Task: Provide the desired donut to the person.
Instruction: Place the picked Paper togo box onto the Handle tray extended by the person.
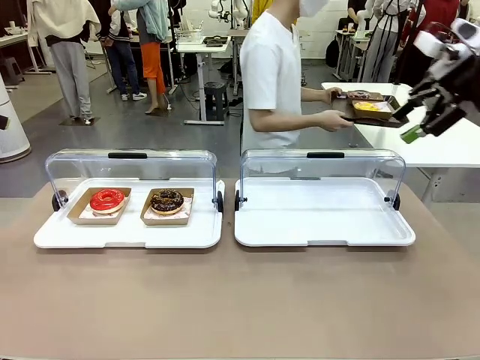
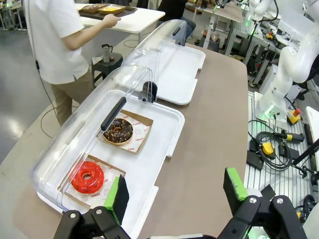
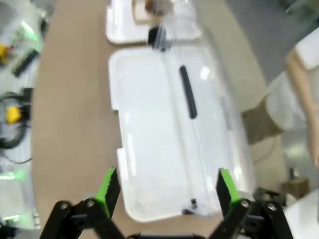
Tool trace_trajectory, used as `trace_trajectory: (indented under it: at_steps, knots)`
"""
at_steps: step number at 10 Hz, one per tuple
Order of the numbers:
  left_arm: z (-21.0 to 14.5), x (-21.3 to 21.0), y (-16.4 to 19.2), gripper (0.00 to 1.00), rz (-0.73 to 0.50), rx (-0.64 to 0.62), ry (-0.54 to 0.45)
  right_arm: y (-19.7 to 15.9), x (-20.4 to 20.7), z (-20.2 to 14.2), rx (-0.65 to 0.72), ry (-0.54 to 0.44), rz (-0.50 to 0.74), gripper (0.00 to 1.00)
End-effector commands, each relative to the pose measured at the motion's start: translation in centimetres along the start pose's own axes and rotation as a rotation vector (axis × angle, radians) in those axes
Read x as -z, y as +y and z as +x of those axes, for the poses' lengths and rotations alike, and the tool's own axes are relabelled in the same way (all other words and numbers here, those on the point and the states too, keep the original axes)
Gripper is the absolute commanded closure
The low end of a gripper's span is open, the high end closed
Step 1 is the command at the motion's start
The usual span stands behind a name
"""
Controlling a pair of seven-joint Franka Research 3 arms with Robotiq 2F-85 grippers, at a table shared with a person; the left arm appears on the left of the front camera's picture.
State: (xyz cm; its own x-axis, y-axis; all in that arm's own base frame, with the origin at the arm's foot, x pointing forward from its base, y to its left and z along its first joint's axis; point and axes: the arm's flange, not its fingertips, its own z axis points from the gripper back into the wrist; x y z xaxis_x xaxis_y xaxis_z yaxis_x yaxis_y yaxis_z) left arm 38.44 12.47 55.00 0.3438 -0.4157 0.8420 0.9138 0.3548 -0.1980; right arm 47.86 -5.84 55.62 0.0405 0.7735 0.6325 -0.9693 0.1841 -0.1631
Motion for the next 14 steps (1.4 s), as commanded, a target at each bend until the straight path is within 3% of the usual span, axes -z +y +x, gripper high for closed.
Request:
trace_trajectory:
  at_steps: [1, 3, 4, 6, 8, 14]
  knots:
    - [0.1, -0.1, -0.1, 0.0, -0.003, 0.004, -0.015, -1.8, -1.0, -3.2, 0.001, -0.28, 0.059, 0.0]
    - [0.1, -0.1, -0.1, 0.0, -0.003, 0.004, -0.015, -2.1, -2.4, -7.1, 0.102, -0.396, 0.096, 0.0]
    - [0.1, -0.1, -0.1, 0.0, -0.003, 0.004, -0.015, -1.9, -2.6, -8.7, 0.253, -0.345, 0.172, 0.0]
    - [0.1, -0.1, -0.1, 0.0, -0.003, 0.004, -0.015, -0.7, -4.0, -11.0, 0.218, -0.336, 0.233, 0.0]
    - [0.1, -0.1, -0.1, 0.0, -0.003, 0.004, -0.015, 0.0, -5.2, -12.4, 0.157, -0.433, 0.323, 0.0]
    - [0.1, -0.1, -0.1, 0.0, -0.003, 0.004, -0.015, -0.2, -5.4, -13.1, 0.15, -0.438, 0.32, 0.0]
